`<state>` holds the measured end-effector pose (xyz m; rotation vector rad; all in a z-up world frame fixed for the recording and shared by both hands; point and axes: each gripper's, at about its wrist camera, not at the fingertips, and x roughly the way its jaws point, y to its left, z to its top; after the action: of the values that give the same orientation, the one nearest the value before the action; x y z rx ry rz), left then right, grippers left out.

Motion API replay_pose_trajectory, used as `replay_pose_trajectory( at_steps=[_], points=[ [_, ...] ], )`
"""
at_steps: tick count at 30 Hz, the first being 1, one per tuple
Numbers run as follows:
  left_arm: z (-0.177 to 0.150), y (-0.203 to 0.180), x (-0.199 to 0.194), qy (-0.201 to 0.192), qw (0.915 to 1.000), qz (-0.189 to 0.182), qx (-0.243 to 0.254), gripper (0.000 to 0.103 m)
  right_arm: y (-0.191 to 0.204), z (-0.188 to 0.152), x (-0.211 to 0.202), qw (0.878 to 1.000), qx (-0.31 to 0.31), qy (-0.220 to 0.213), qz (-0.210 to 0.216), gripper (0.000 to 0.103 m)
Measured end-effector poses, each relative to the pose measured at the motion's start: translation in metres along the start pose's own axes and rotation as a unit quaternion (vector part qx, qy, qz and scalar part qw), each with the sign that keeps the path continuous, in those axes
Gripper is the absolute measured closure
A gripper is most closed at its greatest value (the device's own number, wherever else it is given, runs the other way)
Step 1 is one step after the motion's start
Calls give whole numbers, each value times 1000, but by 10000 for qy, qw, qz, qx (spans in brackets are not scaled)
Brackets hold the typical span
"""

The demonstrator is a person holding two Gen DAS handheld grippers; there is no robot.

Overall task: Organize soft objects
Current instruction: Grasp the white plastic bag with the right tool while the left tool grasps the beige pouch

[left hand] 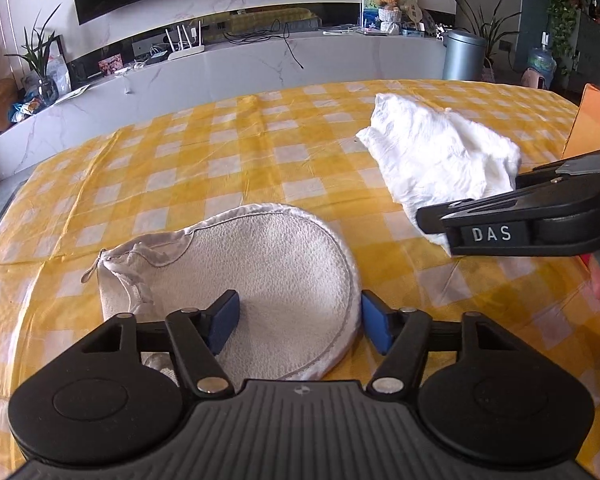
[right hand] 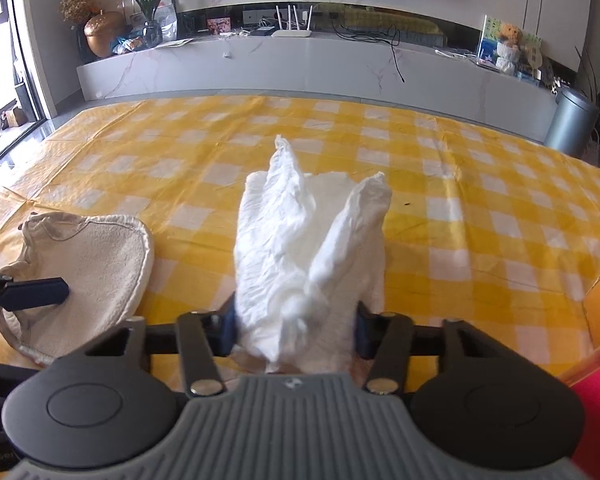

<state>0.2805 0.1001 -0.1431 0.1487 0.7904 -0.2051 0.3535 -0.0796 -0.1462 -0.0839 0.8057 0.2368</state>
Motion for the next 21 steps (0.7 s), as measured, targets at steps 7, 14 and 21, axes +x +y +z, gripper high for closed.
replay_pose_trajectory(
  at_steps=[7,14,21],
  points=[
    [0,3,-3,-46,9997,243,-31,71,9,-4,-14,9996,-185,134,176,82],
    [6,-1,-25,-73,9995,306,-43,94,17,-15,-47,9986,-394,112,332,83],
    [6,-20,-90,-242,9991,-33,-351,94,13,-33,-102,9980,-370,70,509,83]
  ],
)
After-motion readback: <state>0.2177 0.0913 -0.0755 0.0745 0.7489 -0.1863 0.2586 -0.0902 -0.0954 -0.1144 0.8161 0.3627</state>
